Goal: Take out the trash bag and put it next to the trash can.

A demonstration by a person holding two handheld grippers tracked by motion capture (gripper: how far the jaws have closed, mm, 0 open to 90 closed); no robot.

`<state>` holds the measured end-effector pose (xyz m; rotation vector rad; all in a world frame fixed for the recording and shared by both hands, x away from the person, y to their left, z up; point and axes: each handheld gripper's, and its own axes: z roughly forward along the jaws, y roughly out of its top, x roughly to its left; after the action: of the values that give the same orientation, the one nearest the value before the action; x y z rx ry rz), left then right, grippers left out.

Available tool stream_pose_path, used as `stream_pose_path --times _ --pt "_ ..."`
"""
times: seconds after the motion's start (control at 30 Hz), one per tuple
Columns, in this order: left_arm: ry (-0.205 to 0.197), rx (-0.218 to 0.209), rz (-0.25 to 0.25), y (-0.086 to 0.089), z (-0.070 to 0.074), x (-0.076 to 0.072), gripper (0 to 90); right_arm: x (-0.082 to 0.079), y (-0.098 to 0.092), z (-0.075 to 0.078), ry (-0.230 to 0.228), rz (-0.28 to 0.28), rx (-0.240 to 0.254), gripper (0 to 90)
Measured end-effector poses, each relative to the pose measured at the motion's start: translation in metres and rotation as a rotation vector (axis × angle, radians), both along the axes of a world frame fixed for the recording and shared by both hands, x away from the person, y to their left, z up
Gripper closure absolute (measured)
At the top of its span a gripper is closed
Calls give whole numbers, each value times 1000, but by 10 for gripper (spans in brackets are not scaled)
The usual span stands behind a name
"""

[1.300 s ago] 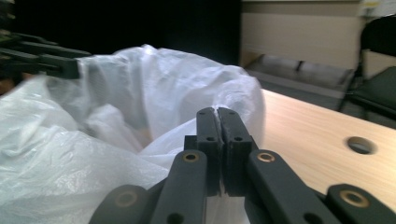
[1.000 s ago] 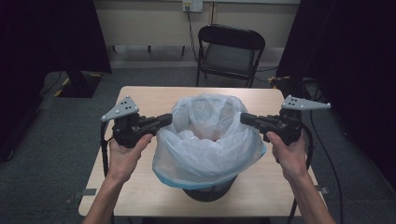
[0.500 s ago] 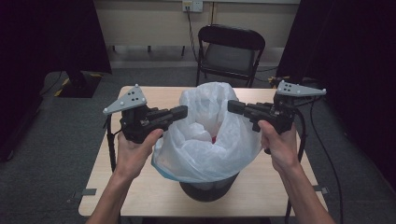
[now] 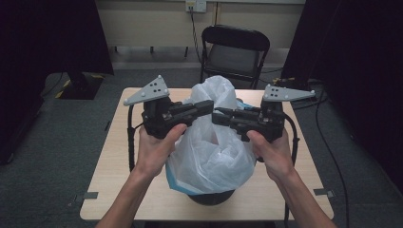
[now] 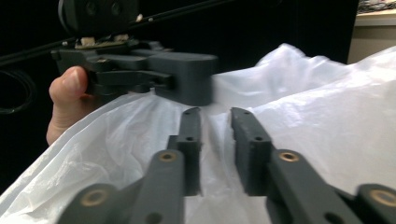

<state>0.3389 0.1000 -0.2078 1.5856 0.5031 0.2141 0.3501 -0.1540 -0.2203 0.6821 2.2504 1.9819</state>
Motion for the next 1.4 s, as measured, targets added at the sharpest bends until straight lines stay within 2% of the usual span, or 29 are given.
stream_pose_path --times 0.07,0.1,0.13,0.2,0.23,0.3,0.33,0.37,0.4,0.43,0.5,0.57,0.6,0.67,0.73,0.83,0.9,0.97,1.07,1.1,1.13,1.17,1.2,1.23,1.27,1.3,1.37,1.4 --pt "8 -4 -16 -3 0 2 897 -1 5 -2 -4 0 -17 599" --pt "20 -8 -26 -4 1 3 897 -1 7 -2 12 0 -19 563" --pt "12 3 -23 -5 2 3 898 -1 9 -2 18 12 -19 556" --pt "2 25 -28 -8 4 4 897 0 15 -1 23 29 -55 502" --pt "-1 27 -34 -9 5 4 897 0 18 0 22 24 -68 510" --pt "-5 22 -51 -10 6 4 893 1 23 2 4 11 -100 673" --pt "-10 6 -68 -10 6 4 870 1 24 3 -2 16 -95 753" --pt "-24 1 -75 -10 6 4 807 2 24 4 -2 21 -86 831" --pt "-41 -4 -55 -9 6 3 700 3 24 5 -8 16 -91 869" --pt "-48 3 -13 -7 6 2 586 3 24 7 -18 8 -92 882" --pt "-54 -25 12 -1 6 0 423 4 22 12 -33 -5 -83 891" --pt "-45 -29 46 5 5 -2 264 5 20 17 -49 -13 -72 893" --pt "-57 -35 62 8 5 -4 221 6 19 20 -55 -21 -71 893" --pt "-76 -45 83 13 3 -5 193 7 17 25 -63 -33 -62 894" --pt "-70 -52 61 17 3 -6 150 9 17 30 -72 -45 -58 894" --pt "-81 -11 62 15 0 -5 136 10 19 37 -80 -43 -48 894" --pt "-47 20 74 10 -5 -1 113 8 21 43 -88 -42 -40 894" --pt "-31 71 114 2 -11 1 112 6 23 48 -97 -42 -30 894" --pt "-24 88 121 -9 -15 5 116 4 26 54 -101 -29 -21 894" --pt "-30 89 119 -14 -15 6 113 3 27 56 -100 -20 -15 894" --pt "-42 112 125 -19 -15 7 77 3 27 58 -88 1 -1 894" --pt "-49 158 141 -29 -15 9 49 3 27 58 -81 0 3 895" --pt "-49 158 141 -29 -15 9 34 3 27 58 -81 0 3 895" --pt "-59 144 114 -31 -16 12 34 3 26 58 -77 5 9 895" --pt "-54 146 97 -32 -16 13 70 1 23 59 -67 20 29 895" --pt "-58 152 98 -32 -16 13 157 0 20 59 -65 27 41 896" --pt "-98 163 74 -31 -16 12 375 -3 16 60 -62 36 62 896" --pt "-97 160 61 -30 -16 12 487 -4 14 60 -64 35 62 895"
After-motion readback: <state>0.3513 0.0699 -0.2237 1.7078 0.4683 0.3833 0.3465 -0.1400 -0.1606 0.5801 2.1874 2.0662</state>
